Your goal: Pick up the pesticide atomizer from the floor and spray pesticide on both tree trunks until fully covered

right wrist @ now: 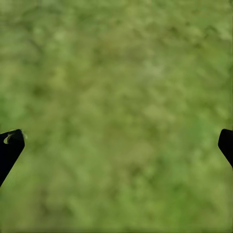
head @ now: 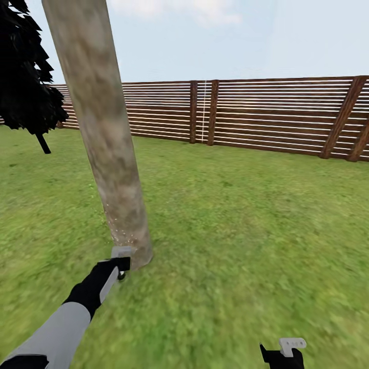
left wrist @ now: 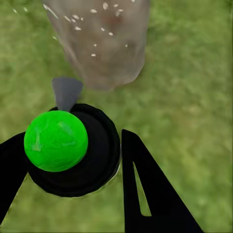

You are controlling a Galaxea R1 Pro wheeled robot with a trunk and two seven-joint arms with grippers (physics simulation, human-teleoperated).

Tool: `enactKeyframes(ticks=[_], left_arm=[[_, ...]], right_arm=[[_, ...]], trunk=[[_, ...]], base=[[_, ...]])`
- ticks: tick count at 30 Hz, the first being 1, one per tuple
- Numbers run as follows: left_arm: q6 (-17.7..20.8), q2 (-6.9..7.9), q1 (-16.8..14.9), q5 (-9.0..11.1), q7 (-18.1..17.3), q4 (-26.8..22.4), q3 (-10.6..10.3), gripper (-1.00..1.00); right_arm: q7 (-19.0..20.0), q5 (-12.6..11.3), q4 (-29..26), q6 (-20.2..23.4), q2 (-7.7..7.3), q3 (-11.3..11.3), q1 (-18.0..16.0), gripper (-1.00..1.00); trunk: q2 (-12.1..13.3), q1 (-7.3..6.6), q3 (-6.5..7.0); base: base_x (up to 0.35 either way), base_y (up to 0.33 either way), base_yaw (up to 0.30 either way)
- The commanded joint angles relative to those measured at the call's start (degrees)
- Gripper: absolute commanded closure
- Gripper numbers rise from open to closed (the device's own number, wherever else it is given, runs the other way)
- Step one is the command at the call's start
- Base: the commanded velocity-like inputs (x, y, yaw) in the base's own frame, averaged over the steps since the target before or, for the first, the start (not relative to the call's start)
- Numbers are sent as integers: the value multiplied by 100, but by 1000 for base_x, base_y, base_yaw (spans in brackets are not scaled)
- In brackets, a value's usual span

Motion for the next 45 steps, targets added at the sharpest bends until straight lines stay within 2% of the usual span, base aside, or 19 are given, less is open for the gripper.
enactKeyframes(ticks=[1,4,6,10,13,15,17,19,23,25,27,30,34,37,38,39,40,42,45], left_arm=[[57,28,1,12,-1,-148,0,100],[495,42,1,26,-1,-726,0,100],[950,-4,1,-2,-1,-1241,-17,100],[1579,-113,1,-33,2,-2050,-25,100],[1682,-54,13,-45,6,-2591,13,100],[2200,85,18,-48,3,-2956,320,100],[2378,159,19,-49,0,-3136,455,100],[2492,205,19,-63,-1,-3231,499,100],[2620,133,10,-58,4,-3256,392,100],[2731,114,3,-64,229,-3255,18,100],[2888,140,0,-65,507,-3262,-90,100],[2943,228,1,-75,612,-3275,-53,100],[3194,473,-6,-76,622,-3266,335,100],[3227,499,-7,-85,623,-3218,300,100],[3229,471,-7,-154,621,-3204,291,100],[3230,432,-7,-288,616,-3194,251,100],[3233,411,-13,-341,616,-3191,55,100],[3238,395,-24,-360,621,-3190,-113,100],[3257,355,-78,-374,623,-3189,-197,100]], right_arm=[[0,0,0,1,0,0,0,-100],[-2,0,0,1,0,0,0,-100],[0,0,-1,-1,0,0,0,-100],[0,0,-1,-2,0,0,0,-100],[1,0,0,-1,0,0,0,-100],[0,0,0,-3,0,0,0,-100],[0,0,0,-2,0,0,0,-100],[1,0,0,-2,0,0,0,-100],[1,0,0,-1,0,0,0,-100],[-1,0,0,0,0,0,0,-100],[-1,0,0,-1,0,0,0,-100],[1,0,0,-1,0,0,0,-100],[1,0,0,-2,0,0,0,-100],[1,0,0,-3,0,0,0,-100],[1,0,0,-1,0,0,0,-100],[1,0,0,0,1,0,0,-100],[1,0,0,-2,0,0,0,-100],[1,0,0,-3,0,0,0,-100],[0,0,0,-1,2,0,0,-100]], trunk=[[0,0,0],[0,0,0],[0,0,0],[0,0,0],[0,0,0],[0,0,0],[0,0,0],[0,0,0],[0,0,0],[0,0,0],[0,0,0],[0,0,0],[0,0,0],[0,0,0],[0,0,0],[0,0,0],[0,0,0],[0,0,0],[0,0,0]], base=[[0,0,0],[0,0,0],[0,0,0],[0,0,0],[0,0,0],[0,0,0],[0,0,0],[0,0,0],[0,0,0],[0,0,0],[0,0,0],[0,0,0],[0,0,0],[0,0,0],[0,0,0],[0,0,0],[0,0,0],[0,0,0],[0,0,0]])
